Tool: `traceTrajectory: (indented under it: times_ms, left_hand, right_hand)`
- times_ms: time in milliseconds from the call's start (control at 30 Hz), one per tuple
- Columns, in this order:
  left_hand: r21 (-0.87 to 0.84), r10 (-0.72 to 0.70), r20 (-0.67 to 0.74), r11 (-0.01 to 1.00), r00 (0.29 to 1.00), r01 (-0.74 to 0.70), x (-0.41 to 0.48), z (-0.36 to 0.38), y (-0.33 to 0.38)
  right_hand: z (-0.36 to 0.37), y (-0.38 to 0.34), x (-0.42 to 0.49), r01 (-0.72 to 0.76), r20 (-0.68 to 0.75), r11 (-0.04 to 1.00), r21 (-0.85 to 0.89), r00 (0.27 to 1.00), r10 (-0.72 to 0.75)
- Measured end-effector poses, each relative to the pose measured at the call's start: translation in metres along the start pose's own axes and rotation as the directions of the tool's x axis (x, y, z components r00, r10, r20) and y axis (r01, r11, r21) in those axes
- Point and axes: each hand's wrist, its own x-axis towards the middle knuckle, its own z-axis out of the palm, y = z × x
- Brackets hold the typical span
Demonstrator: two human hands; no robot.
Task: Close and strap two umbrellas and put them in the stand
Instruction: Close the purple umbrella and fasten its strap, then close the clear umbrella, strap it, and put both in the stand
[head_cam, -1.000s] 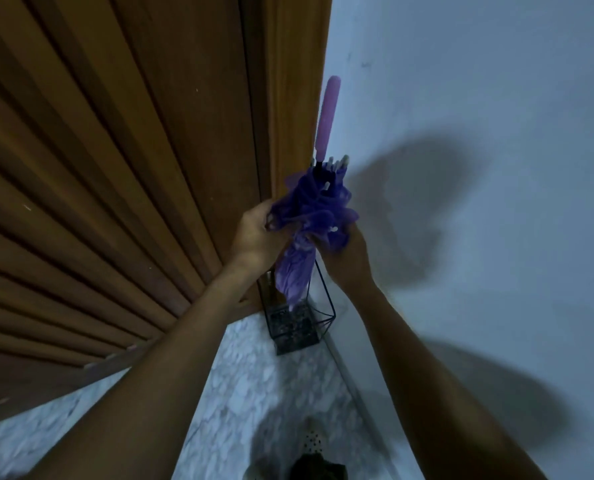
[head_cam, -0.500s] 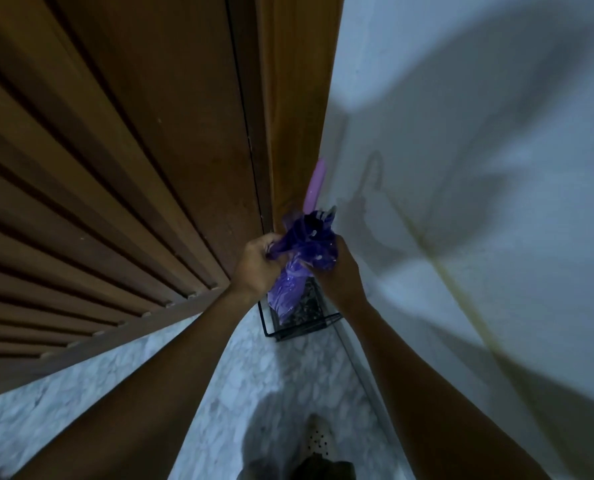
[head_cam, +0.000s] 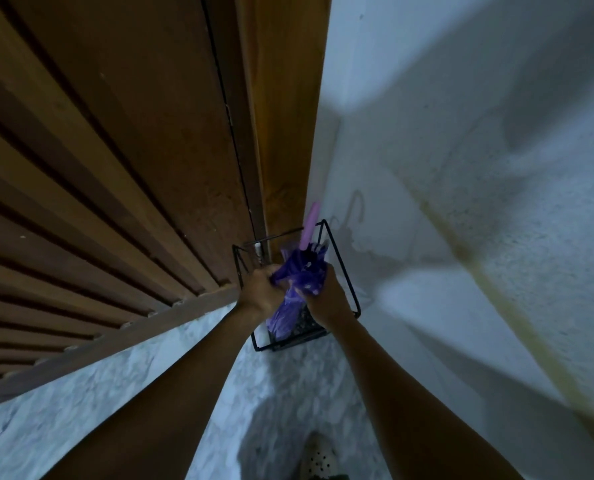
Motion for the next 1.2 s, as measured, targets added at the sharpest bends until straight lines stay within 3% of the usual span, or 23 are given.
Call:
traceTrajectory:
  times_ms: [200,367,567,767,900,1033,1200]
  left_hand:
    - [0.067,-0.045,0.034,0.997,0.998,0.043,0.003,0.005,0.007]
    - [-0.025,-0.031,0.065,0.999,0.997,0.033,-0.025,-0.004,0.035]
    - [-0.029,-0.153,-0.011,0.988,0.988,0.153,-0.105,-0.038,0.091]
    - [-0.002,-0.097,-0.118,0.995,0.988,0.097,-0.218,-0.112,0.138]
    - [0.067,0.014,-0.150,0.998,0.989,-0.004,-0.307,-0.168,0.153]
    - [0.093,0.087,-0.283,0.994,0.955,-0.063,-0.397,-0.205,0.151]
    - [0.078,0.102,-0.535,0.994,0.839,-0.071,-0.502,-0.227,0.127]
  right_hand:
    - [-0.003,-0.001,0.004,-0.030,-0.009,1.000,0.001,0.999,0.030]
    - [-0.024,-0.028,-0.011,-0.040,-0.016,0.999,-0.001,0.999,0.040]
    - [-0.051,-0.112,-0.062,-0.077,0.010,0.994,-0.072,0.997,0.078]
    - [-0.057,-0.219,-0.150,0.020,0.080,0.992,-0.122,0.997,-0.010]
    - [-0.046,-0.281,-0.217,0.107,0.172,0.987,-0.120,0.981,-0.086]
    - [-0.027,-0.330,-0.280,0.253,0.276,0.956,-0.146,0.939,-0.206]
    - [0.005,-0.349,-0.354,0.350,0.477,0.937,-0.012,0.825,-0.302]
